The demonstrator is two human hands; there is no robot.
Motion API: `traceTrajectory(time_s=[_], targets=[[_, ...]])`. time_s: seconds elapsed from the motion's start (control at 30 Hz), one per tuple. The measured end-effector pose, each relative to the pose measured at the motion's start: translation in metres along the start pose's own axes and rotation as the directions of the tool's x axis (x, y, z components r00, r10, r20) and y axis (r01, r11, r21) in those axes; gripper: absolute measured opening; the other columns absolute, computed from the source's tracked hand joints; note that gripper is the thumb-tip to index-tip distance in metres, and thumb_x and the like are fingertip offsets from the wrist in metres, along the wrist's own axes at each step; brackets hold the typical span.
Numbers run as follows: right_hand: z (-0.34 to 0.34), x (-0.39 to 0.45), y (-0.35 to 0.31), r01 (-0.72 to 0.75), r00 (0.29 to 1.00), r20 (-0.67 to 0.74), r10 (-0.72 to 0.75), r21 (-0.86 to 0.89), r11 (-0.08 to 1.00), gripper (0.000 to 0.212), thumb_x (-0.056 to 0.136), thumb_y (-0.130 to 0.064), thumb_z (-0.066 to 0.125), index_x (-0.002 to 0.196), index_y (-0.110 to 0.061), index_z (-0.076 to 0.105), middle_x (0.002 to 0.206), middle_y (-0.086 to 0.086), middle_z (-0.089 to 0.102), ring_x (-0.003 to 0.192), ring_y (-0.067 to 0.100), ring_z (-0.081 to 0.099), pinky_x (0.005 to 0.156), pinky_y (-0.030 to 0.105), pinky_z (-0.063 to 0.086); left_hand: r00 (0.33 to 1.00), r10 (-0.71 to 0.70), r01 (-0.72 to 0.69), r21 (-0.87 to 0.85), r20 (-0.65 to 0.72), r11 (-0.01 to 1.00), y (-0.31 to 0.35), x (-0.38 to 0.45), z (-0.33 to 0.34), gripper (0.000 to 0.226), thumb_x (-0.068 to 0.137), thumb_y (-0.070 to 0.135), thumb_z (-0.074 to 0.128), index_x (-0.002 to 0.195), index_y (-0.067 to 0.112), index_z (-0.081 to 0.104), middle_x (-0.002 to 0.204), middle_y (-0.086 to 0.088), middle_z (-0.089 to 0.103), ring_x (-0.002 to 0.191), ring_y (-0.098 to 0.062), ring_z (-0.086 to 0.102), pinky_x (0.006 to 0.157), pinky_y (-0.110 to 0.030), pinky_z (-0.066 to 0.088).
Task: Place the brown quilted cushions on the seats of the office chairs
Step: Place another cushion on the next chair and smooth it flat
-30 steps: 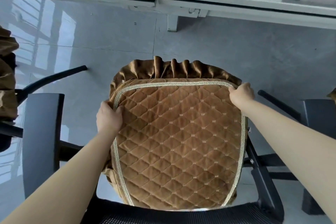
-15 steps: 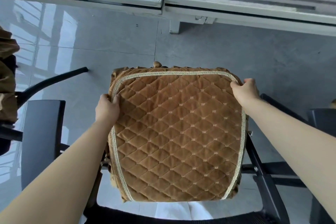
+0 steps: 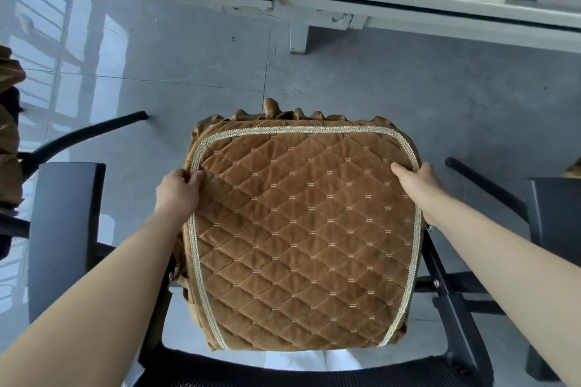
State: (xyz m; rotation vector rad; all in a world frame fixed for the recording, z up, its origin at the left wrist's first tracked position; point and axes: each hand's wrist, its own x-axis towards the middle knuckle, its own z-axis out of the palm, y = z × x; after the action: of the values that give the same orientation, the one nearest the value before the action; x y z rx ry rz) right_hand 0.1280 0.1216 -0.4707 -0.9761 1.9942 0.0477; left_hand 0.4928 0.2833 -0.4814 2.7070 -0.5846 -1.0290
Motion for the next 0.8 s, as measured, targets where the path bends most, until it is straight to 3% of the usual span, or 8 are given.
traceTrajectory(time_s=[0.2, 0.33, 0.4, 0.53, 0.6, 0.7, 0.8], targets=[[-0.002, -0.004, 0.004, 0.02, 0.999, 0.045, -0.021, 0.035, 0.999, 0.061, 0.085, -0.043, 0.065, 0.13, -0.012, 0.037, 0.13, 0.01, 0.053, 0.114, 0.033, 0.055, 0.098, 0.047, 0.047, 0.994, -0.08, 0.078, -0.028, -0.078, 0.997, 0.002, -0.011, 0.016, 0.045, 0.103, 0.036, 0.04, 0.12, -0.004, 0.052, 0.122, -0.027, 0.057, 0.116, -0.044, 0.051, 0.081, -0.039, 0.036], [-0.006, -0.011, 0.011, 0.135, 0.989, -0.036, -0.143, -0.16, 0.978, 0.062, 0.086, -0.033, 0.063, 0.134, -0.002, 0.039, 0.135, 0.017, 0.048, 0.12, 0.037, 0.051, 0.101, 0.045, 0.044, 0.993, -0.084, 0.084, -0.003, -0.084, 0.996, 0.004, -0.023, 0.017, 0.039, 0.102, 0.031, 0.038, 0.118, -0.003, 0.05, 0.122, -0.027, 0.057, 0.114, -0.045, 0.051, 0.087, -0.043, 0.04], [-0.007, -0.027, 0.017, 0.208, 0.975, -0.02, -0.219, -0.241, 0.948, 0.065, 0.089, -0.025, 0.059, 0.144, -0.002, 0.031, 0.144, 0.019, 0.038, 0.129, 0.036, 0.043, 0.107, 0.046, 0.038, 0.997, -0.046, 0.048, 0.038, -0.065, 0.998, 0.001, -0.037, 0.017, 0.033, 0.098, 0.021, 0.042, 0.121, -0.001, 0.048, 0.123, -0.026, 0.056, 0.112, -0.045, 0.052, 0.088, -0.046, 0.042], [-0.011, -0.081, 0.032, 0.308, 0.951, 0.101, -0.291, -0.257, 0.916, 0.068, 0.097, -0.027, 0.05, 0.152, -0.006, 0.016, 0.156, 0.017, 0.026, 0.141, 0.033, 0.032, 0.113, 0.044, 0.029, 0.995, -0.058, 0.049, 0.105, 0.081, 0.993, -0.005, -0.09, 0.006, 0.072, 0.087, 0.015, 0.052, 0.153, 0.013, 0.023, 0.148, -0.018, 0.041, 0.13, -0.039, 0.044, 0.105, -0.049, 0.042], [-0.015, -0.114, 0.038, 0.323, 0.944, 0.137, -0.299, -0.202, 0.925, 0.065, 0.099, -0.03, 0.047, 0.152, -0.007, 0.018, 0.154, 0.016, 0.031, 0.139, 0.033, 0.036, 0.111, 0.042, 0.032, 0.987, -0.039, 0.034, 0.04, 0.156, 0.999, -0.001, -0.125, -0.003, 0.071, 0.088, 0.013, 0.051, 0.153, 0.015, 0.023, 0.145, -0.016, 0.046, 0.118, -0.034, 0.052, 0.093, -0.041, 0.048], [-0.026, -0.175, 0.044, 0.319, 0.941, 0.181, -0.285, -0.203, 0.926, 0.059, 0.1, -0.03, 0.047, 0.15, -0.008, 0.024, 0.153, 0.013, 0.035, 0.138, 0.031, 0.038, 0.11, 0.041, 0.034, 0.971, -0.019, 0.034, -0.059, 0.237, 0.998, 0.003, -0.185, -0.026, 0.057, 0.092, 0.016, 0.05, 0.147, 0.013, 0.037, 0.119, -0.013, 0.063, 0.094, -0.028, 0.062, 0.074, -0.032, 0.05], [-0.038, -0.234, 0.047, 0.355, 0.927, 0.204, -0.316, -0.202, 0.913, 0.055, 0.099, -0.028, 0.048, 0.148, -0.01, 0.03, 0.149, 0.011, 0.041, 0.134, 0.029, 0.043, 0.109, 0.041, 0.035, 0.972, 0.022, 0.003, -0.108, 0.234, 0.994, 0.0, -0.236, -0.055, 0.054, 0.094, 0.018, 0.05, 0.146, 0.017, 0.039, 0.125, -0.008, 0.062, 0.093, -0.021, 0.062, 0.078, -0.03, 0.05]])
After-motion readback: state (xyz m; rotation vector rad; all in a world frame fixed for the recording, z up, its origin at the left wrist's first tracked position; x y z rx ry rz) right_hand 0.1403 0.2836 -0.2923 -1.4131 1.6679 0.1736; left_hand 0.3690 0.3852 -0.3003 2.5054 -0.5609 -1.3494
